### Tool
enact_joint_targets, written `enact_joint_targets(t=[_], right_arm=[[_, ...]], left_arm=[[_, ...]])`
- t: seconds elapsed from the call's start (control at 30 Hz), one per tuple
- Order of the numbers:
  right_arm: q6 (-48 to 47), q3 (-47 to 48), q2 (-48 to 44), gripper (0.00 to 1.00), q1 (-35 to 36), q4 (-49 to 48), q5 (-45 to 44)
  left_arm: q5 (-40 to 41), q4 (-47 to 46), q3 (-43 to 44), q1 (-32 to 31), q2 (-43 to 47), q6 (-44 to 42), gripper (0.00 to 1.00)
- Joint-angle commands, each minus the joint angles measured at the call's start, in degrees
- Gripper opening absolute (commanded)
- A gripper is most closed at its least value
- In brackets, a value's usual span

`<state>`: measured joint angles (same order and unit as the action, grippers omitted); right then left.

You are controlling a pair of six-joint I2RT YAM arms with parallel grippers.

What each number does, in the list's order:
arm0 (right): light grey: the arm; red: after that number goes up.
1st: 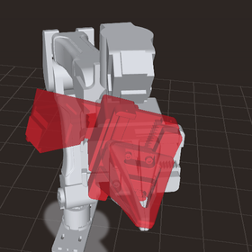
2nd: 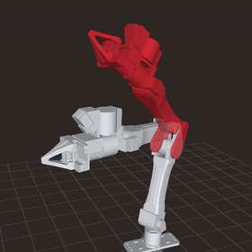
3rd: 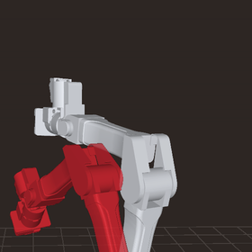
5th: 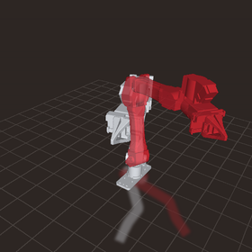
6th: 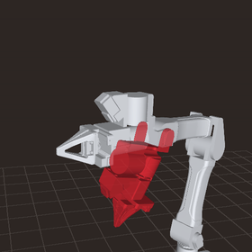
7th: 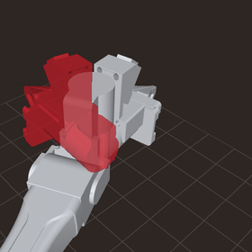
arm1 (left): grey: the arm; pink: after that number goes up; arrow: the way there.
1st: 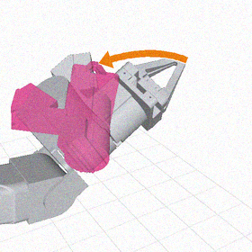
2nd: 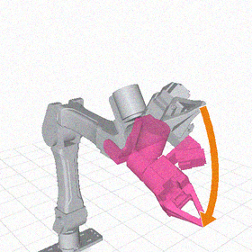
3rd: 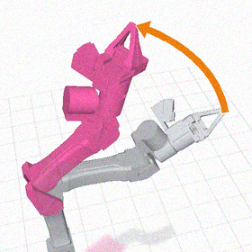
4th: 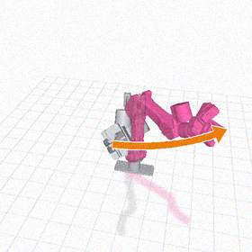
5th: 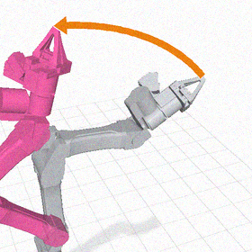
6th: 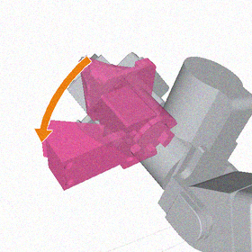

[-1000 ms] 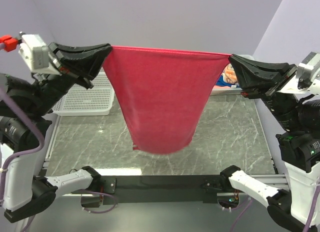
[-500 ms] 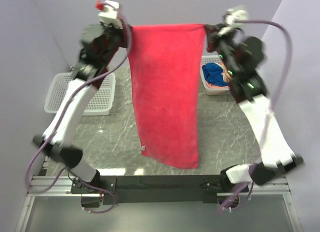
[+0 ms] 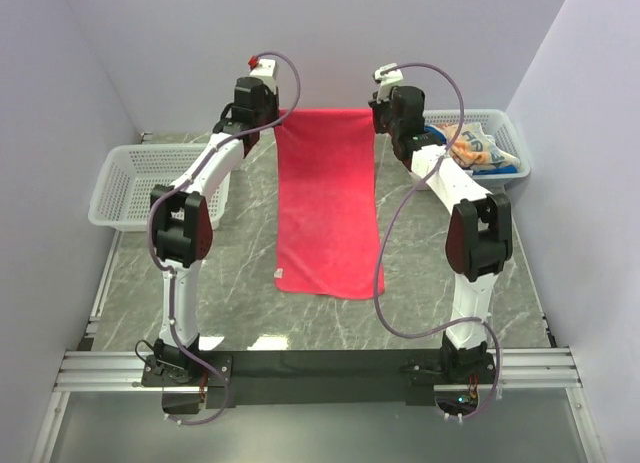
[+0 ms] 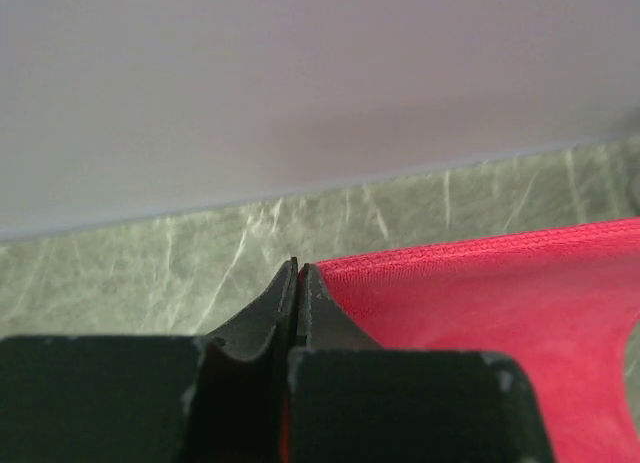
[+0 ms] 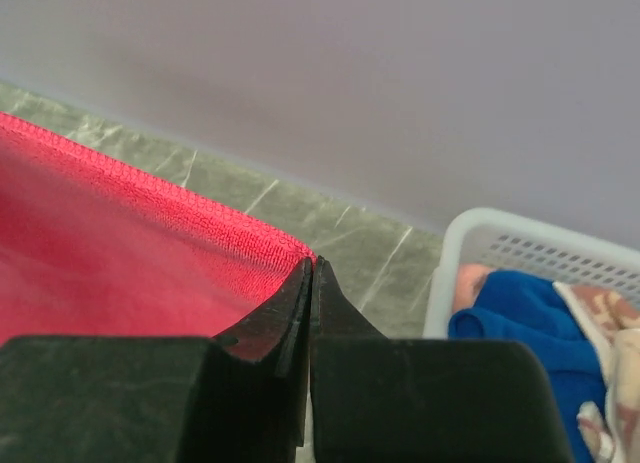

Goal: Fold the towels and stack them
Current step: Flatten out the crumpled towel, then fold the towel

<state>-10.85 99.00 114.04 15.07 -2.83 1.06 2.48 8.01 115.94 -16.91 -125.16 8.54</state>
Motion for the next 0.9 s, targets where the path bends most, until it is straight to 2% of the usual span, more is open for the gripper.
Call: enact_joint_targets(t=[0.0,0.13,0.3,0.47,0.87], right_arm=[[-1.89,3.75,-3.21,0.00,-0.83,-10.09,-2.90],[-1.54,0.33,-6.80,0.00,-0.83,-10.88,-2.12],[-0.84,-7.93,-16.28,0.00,-0.83,-12.19,-1.32],[-1.01,-13.65,-21.48,0.00,-0.83,-10.71,2.62],[2.85,-27.89,-26.85,0.00,-0.83,-9.04,2.46]], left_arm=[[-2.04,-10.12,5.26,0.73,3.52,2.18,0.01],[-3.88,-12.13,-0.60,0.91,7.03,3.15,0.00],[-6.87,-14.33,-8.87,0.91,17.92,3.77,0.01],[-8.55,-17.85,-20.21,0.82,26.80,1.31,0.01],[-12.50,-16.27,-33.93,0.82,30.94,3.42,0.01]])
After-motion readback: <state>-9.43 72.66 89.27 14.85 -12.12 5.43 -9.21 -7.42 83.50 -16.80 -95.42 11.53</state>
